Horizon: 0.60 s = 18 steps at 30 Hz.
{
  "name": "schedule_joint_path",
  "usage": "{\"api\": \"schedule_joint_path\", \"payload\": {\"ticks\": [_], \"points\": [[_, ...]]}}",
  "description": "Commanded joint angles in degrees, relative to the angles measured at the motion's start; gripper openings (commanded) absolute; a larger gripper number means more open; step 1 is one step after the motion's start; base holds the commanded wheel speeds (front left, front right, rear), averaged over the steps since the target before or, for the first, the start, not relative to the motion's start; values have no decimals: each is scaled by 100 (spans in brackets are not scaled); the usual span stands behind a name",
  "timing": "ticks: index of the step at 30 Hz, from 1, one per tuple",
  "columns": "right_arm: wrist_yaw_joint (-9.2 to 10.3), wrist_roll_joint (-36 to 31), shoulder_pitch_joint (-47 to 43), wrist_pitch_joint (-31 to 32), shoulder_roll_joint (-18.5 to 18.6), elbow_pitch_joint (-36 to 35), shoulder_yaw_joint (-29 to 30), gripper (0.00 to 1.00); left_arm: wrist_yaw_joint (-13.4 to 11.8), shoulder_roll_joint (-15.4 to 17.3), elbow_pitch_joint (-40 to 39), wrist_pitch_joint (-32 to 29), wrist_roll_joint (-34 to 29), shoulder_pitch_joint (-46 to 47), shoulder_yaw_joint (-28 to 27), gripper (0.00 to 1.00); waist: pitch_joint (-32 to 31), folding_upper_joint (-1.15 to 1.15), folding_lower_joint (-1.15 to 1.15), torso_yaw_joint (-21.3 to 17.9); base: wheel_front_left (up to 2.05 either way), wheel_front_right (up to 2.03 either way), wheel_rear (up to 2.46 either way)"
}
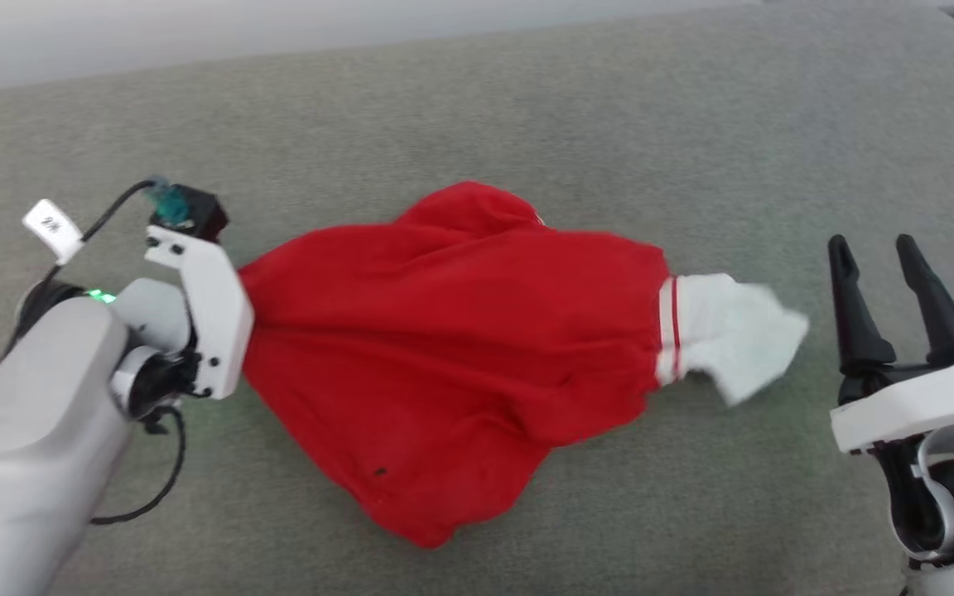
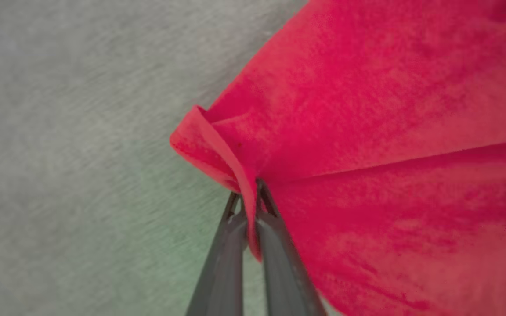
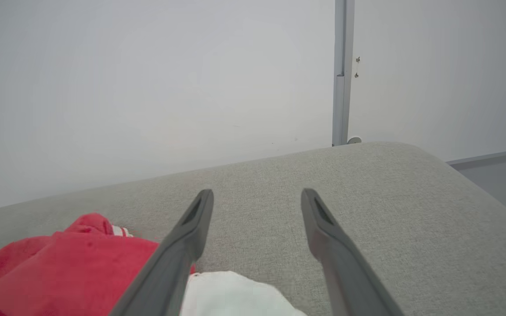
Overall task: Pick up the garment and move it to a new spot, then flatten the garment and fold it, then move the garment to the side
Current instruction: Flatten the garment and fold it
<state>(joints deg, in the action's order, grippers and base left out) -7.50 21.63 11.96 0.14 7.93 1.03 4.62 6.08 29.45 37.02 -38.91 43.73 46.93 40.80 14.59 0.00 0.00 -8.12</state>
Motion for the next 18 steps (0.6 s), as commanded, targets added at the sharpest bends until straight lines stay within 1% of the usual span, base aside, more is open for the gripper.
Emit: {"api": "schedule_joint_path", "payload": {"ticks": [1, 5, 11, 13, 14, 16, 18], "points": [[2, -59, -81, 30, 11, -37, 61, 100, -77, 122, -174, -84, 104, -144, -50, 0, -78, 0, 0, 170, 0, 0, 0], [2, -115, -140, 125, -3, -143, 166, 100, -387, 558, -804, -380, 179, -558, -134, 0, -133, 0, 0, 384, 0, 0, 0], [2, -154, -163, 235, -15, -235, 205, 100, -1029, 1129, -1828, -853, 501, -1533, -260, 0, -164, 0, 0, 541, 0, 0, 0], [2, -158, -179, 245, -10, -256, 211, 100, -1225, 1223, -2124, -981, 637, -1858, -279, 0, -173, 0, 0, 567, 0, 0, 0], [2, -165, -191, 258, -10, -257, 220, 100, -1428, 1292, -2329, -1146, 778, -2209, -244, 0, -186, 0, 0, 587, 0, 0, 0], [2, -167, -186, 272, -15, -243, 214, 100, -1551, 1303, -2507, -1209, 841, -2418, -226, 0, -207, 0, 0, 593, 0, 0, 0], [2, -164, -186, 274, -18, -218, 195, 100, -1624, 1297, -2666, -1132, 839, -2485, -270, 0, -235, 0, 0, 581, 0, 0, 0]]}}
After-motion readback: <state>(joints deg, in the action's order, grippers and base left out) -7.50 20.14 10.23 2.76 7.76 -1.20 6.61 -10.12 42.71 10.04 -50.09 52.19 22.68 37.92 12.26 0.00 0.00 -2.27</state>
